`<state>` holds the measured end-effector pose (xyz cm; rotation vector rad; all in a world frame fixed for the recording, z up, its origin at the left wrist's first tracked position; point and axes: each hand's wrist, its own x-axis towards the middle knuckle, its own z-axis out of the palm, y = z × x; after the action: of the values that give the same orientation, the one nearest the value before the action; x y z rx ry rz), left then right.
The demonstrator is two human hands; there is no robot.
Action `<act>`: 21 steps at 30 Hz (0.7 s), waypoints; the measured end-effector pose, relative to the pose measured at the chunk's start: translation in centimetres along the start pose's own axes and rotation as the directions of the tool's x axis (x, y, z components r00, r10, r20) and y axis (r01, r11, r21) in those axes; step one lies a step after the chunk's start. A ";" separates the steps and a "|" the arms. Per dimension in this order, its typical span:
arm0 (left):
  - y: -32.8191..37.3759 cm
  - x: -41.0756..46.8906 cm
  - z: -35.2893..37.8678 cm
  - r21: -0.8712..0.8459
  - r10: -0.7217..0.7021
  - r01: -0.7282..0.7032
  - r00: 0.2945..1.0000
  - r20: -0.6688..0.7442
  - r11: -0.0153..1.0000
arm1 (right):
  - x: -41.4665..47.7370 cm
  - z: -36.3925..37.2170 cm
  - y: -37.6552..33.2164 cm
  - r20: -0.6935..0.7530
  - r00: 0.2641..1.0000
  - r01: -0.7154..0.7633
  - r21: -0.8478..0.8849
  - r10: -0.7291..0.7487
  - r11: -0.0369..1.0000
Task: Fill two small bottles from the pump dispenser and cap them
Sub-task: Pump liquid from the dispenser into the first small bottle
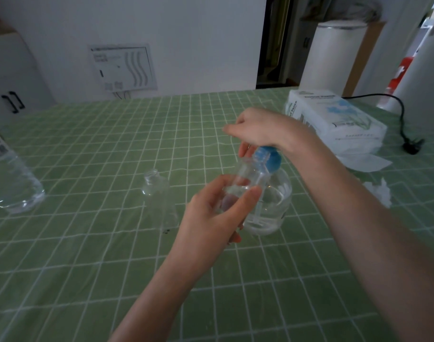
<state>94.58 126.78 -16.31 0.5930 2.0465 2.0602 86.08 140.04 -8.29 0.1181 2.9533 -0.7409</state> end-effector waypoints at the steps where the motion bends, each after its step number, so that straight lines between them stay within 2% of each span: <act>1: 0.0 0.0 0.0 -0.003 0.001 -0.001 1.000 0.002 1.000 | -0.1 -0.2 0.0 -0.005 1.000 0.008 0.009 -0.008 1.000; 6: 0.2 0.2 0.1 -0.026 0.011 -0.011 1.000 -0.009 1.000 | -0.1 -1.0 -0.3 -0.038 0.999 0.019 0.012 -0.018 1.000; 21: 0.1 -0.1 0.2 -0.013 -0.021 0.021 1.000 0.001 1.000 | 0.3 0.0 0.2 0.009 1.000 0.004 -0.009 -0.004 1.000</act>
<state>94.75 126.91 -16.25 0.5670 2.0285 2.0595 85.81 140.22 -8.45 0.1080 2.9494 -0.7260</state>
